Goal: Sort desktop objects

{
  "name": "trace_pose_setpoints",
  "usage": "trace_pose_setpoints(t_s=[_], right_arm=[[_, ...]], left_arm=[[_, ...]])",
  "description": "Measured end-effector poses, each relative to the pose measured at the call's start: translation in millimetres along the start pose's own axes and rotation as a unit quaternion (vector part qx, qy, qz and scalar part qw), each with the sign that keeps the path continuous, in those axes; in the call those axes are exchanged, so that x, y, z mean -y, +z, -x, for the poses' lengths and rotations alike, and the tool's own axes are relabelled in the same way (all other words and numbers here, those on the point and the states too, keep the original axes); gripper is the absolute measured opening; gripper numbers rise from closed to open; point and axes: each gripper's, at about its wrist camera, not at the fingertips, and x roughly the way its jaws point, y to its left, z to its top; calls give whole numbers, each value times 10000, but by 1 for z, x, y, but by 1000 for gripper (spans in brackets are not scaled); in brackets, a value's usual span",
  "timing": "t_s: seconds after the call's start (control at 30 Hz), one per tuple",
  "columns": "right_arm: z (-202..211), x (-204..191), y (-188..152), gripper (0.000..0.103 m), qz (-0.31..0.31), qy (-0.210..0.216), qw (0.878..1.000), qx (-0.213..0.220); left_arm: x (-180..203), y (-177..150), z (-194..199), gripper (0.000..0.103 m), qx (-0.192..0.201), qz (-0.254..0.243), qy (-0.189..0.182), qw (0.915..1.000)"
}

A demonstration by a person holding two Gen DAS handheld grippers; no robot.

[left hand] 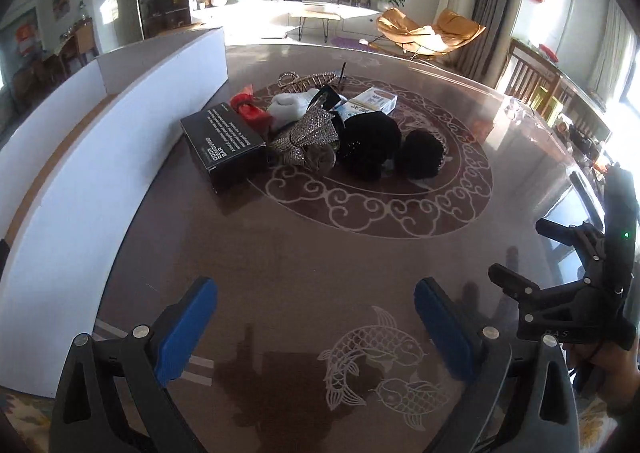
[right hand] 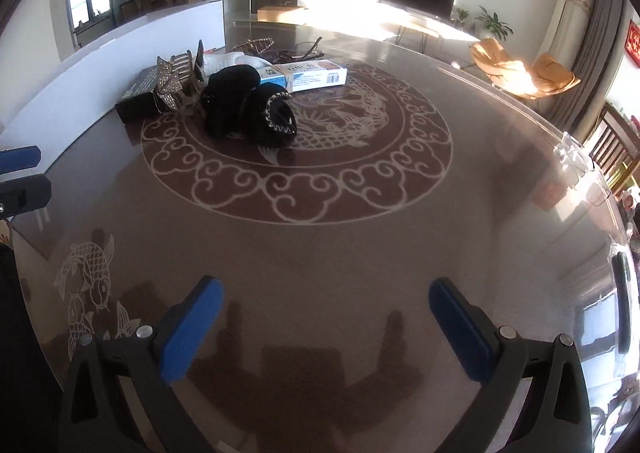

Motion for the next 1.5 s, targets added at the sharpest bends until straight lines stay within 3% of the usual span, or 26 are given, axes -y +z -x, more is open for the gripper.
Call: trace_pose_setpoints(t_s=[0.27,0.6,1.03,1.5], right_arm=[[-19,1,6,103,-276,198,9994,-10],[-21,1,13,103,-344,242,9991,-43],[-21,0,13,103,-346,242,9991,-42],[-21,0,13,103,-348,242,9991,-40]], left_arm=[[-5,-3,-39,100,9,86,451,9989],[-27,-6,-50,100,48,673,373,9970],[-17,-9,-60,101,-71,347,739,9966],[-13,-8,-64,103,-85,362,750,9965]])
